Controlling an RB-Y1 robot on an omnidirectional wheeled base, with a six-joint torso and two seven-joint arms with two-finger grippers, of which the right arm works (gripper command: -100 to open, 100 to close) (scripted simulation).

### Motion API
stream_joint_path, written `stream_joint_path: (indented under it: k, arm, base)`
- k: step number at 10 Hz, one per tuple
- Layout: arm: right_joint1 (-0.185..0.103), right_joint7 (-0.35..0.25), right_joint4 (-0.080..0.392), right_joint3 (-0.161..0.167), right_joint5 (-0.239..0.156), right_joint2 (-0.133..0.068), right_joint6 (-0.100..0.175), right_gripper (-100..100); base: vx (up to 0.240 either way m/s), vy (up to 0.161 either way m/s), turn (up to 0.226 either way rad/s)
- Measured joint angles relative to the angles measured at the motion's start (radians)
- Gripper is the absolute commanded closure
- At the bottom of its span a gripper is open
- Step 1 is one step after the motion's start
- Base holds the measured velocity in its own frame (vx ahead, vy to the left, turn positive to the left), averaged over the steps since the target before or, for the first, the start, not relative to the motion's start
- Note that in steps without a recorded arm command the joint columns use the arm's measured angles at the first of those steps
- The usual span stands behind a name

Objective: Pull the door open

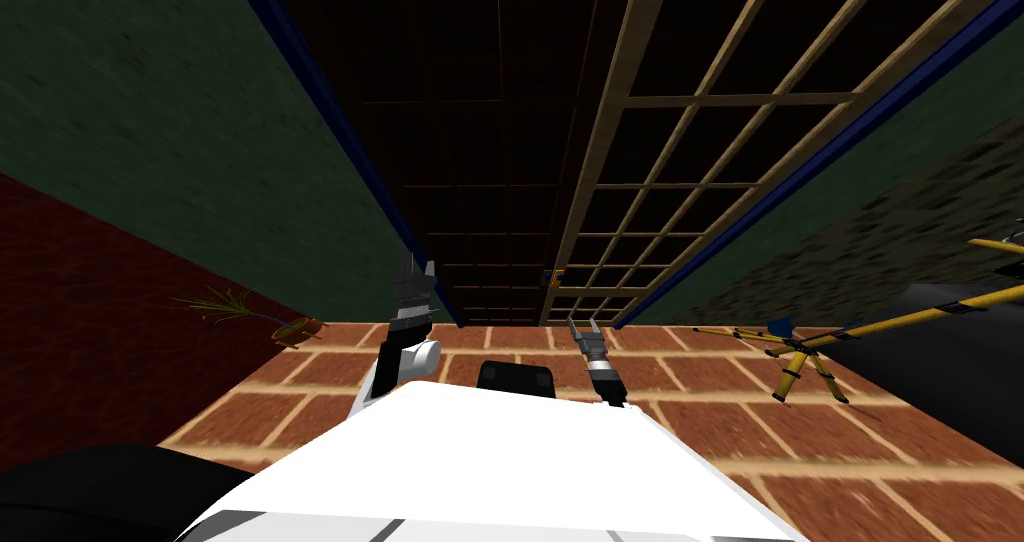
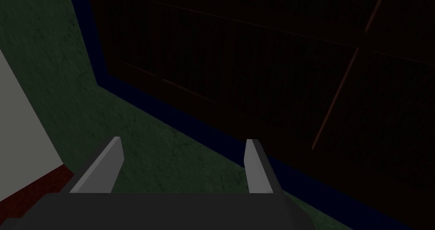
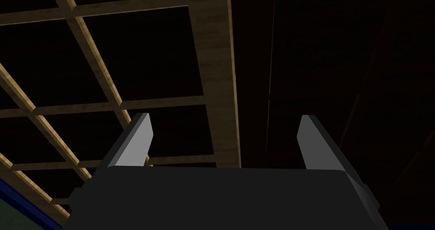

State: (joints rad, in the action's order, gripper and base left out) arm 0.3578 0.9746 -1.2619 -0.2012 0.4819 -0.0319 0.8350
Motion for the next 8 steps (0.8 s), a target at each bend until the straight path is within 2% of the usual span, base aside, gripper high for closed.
stream_joint_path:
  k: [1, 3, 6, 8]
  arm:
    - [-0.008, 0.025, 0.036, -0.008, 0.014, 0.009, 0.016, -100]
    - [0.0, 0.057, 0.058, -0.015, 0.041, 0.024, 0.027, -100]
    - [-0.014, 0.102, 0.126, -0.032, 0.065, 0.042, 0.06, -100]
    - [-0.022, 0.128, 0.158, -0.041, 0.083, 0.056, 0.072, -100]
  base:
    - [0.187, -0.031, 0.01]
    - [0.133, -0.026, -0.003]
    - [0.164, -0.026, -0.019]
    - [0.176, -0.082, -0.034]
